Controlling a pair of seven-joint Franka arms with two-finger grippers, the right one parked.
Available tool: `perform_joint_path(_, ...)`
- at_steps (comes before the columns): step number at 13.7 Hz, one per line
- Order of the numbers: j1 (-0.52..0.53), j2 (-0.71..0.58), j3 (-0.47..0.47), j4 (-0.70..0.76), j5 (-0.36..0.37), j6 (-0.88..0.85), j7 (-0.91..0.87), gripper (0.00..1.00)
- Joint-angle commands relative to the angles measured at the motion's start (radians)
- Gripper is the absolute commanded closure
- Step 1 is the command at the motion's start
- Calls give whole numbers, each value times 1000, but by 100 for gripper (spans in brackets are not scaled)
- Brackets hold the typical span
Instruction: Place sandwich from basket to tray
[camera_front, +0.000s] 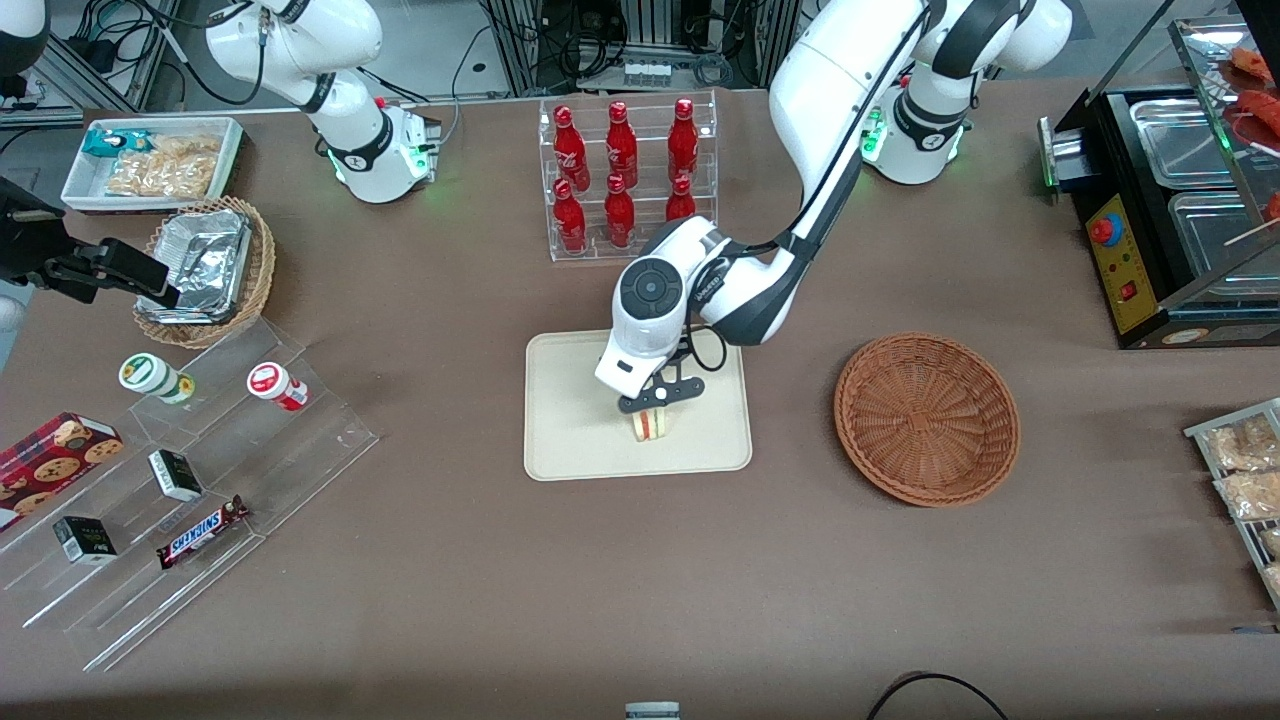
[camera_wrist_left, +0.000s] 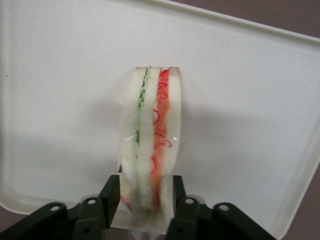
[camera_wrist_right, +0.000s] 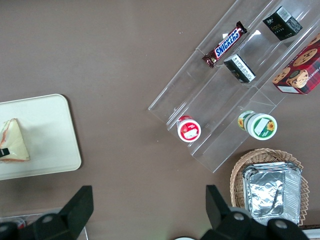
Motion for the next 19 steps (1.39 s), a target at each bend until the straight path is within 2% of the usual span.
perform_joint_path(1, -14, -64, 23, 6, 3, -57, -17, 0)
perform_joint_path(4, -9, -124, 51, 2, 29, -151, 17, 0)
perform_joint_path(7, -8, -160, 126, -5, 22, -284, 34, 0)
perform_joint_path(11, 87, -242, 143, -107, 13, -292, 191, 0)
perform_joint_path(14, 130, -282, 143, -135, 11, -303, 235, 0)
perform_joint_path(19, 271, -412, 142, -173, 14, -473, 447, 0)
